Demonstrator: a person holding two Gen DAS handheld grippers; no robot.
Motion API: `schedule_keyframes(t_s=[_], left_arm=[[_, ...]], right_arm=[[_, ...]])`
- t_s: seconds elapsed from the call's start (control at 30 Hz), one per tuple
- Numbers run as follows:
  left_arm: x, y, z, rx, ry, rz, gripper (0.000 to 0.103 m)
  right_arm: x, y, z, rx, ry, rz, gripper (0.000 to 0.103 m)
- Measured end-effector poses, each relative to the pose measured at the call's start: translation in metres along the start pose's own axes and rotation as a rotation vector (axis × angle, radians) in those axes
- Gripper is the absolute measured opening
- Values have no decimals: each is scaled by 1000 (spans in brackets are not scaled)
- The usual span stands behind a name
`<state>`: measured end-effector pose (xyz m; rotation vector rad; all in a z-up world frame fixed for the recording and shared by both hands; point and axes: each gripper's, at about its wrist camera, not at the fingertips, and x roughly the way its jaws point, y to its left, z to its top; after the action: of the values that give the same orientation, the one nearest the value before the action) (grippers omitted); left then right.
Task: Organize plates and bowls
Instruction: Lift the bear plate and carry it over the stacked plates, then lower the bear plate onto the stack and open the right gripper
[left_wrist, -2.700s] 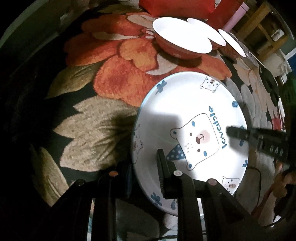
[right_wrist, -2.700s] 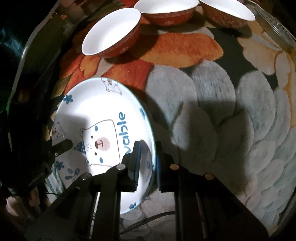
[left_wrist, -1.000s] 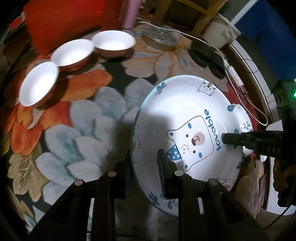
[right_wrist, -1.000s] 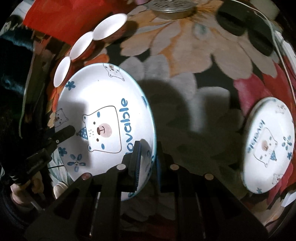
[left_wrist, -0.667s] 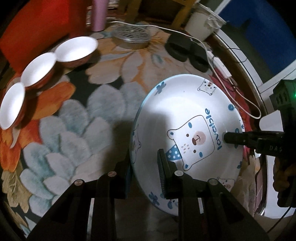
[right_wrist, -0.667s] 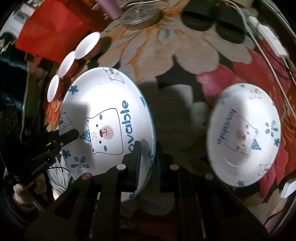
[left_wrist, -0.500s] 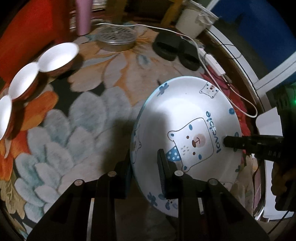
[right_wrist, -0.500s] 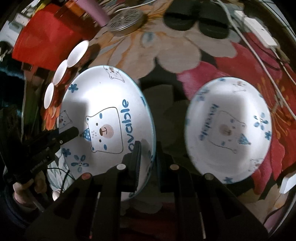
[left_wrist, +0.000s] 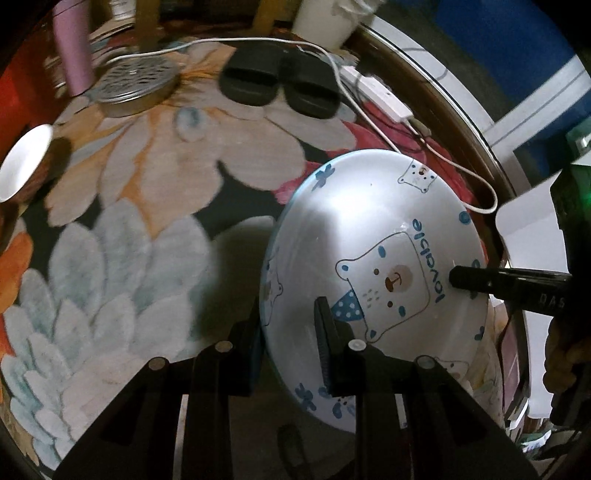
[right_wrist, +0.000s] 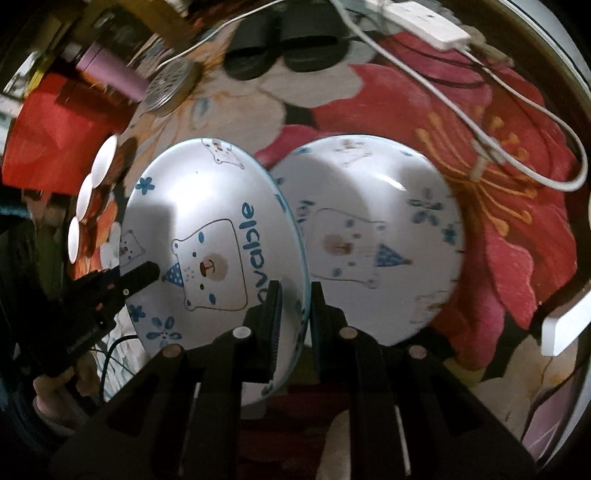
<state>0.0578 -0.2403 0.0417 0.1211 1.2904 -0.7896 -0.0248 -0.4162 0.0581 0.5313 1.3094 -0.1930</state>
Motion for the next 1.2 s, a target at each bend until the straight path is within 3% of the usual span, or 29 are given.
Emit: schedule_keyframes(t_s=[0.57, 0.97, 1.2], left_arm=[[58, -64, 27, 68, 31, -5, 24], [71, -73, 28, 102, 50, 9, 24], [75, -69, 28, 71, 72, -23, 24]], right_arm=[[3, -83, 12, 140, -28, -39, 15], [14, -97, 15, 139, -19, -56, 15], [19, -101, 15, 142, -17, -74, 17]])
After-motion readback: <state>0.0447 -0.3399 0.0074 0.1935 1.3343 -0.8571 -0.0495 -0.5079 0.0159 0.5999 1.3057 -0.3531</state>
